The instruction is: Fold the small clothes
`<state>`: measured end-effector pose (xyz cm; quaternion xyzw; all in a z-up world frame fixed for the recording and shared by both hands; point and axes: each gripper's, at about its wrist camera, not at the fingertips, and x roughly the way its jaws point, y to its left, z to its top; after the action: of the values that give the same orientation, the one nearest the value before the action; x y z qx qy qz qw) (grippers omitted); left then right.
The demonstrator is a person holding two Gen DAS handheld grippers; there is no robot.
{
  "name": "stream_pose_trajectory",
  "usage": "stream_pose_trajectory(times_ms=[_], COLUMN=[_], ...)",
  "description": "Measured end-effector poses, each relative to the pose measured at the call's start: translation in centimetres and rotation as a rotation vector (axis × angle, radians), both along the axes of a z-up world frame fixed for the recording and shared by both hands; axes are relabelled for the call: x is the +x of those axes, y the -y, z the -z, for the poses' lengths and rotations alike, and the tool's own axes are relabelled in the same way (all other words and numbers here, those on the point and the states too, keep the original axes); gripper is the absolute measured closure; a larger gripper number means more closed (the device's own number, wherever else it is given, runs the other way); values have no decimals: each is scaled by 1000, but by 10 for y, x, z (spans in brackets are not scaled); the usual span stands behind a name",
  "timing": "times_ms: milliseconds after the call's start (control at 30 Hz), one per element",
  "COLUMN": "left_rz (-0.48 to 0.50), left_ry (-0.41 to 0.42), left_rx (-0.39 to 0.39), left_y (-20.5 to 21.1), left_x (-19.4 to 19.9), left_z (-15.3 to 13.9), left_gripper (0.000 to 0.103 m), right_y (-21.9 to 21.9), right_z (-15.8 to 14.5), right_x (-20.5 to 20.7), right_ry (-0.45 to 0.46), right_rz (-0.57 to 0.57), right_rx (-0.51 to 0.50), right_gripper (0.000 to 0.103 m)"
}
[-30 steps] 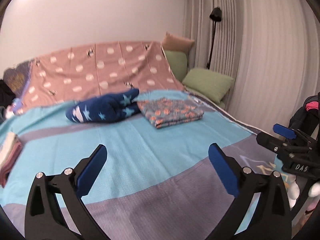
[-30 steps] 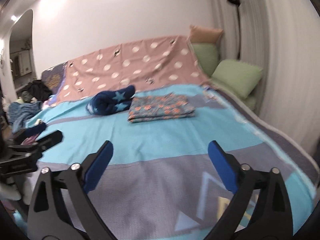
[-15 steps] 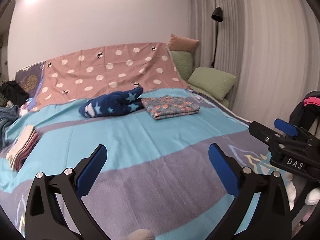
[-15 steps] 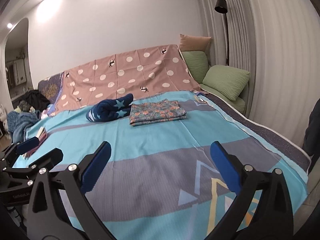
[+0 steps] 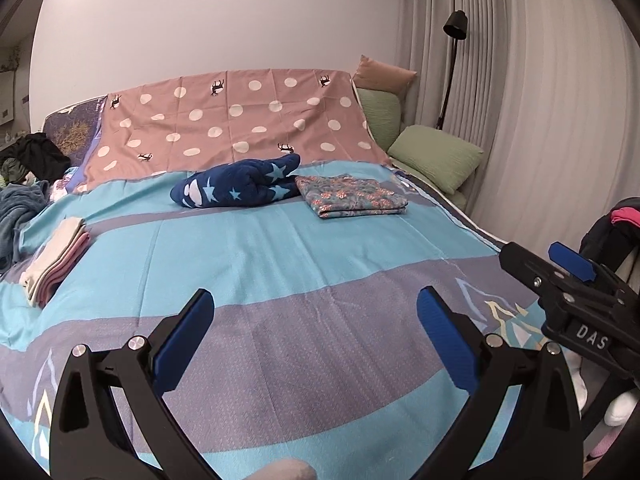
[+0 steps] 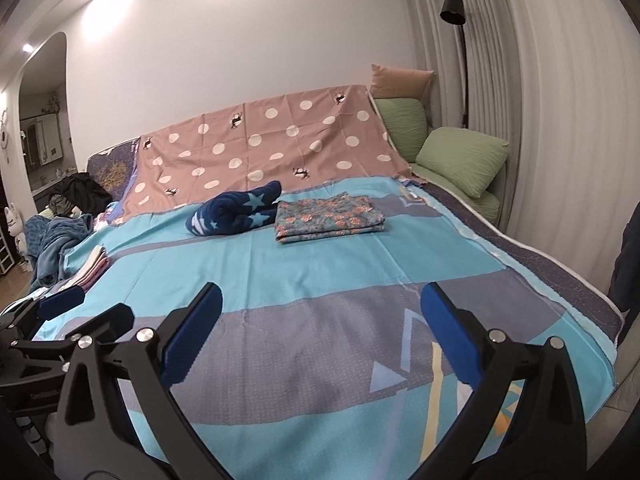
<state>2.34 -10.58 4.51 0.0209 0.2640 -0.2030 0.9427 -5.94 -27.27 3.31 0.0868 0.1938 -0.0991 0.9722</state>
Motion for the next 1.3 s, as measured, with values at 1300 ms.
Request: stream_pose_trajectory(times_ms=[1300], left_rz=[-89], left_ry=[91], left_rx=[36], left_y=[-5], left_x=[-21], left_z=[-9], left_gripper=[1], right_y=[-9], right_z=[-9], right_x=[-11], right_ry=[14], right_rz=[-15], right_rx=[-36], right_gripper=[2])
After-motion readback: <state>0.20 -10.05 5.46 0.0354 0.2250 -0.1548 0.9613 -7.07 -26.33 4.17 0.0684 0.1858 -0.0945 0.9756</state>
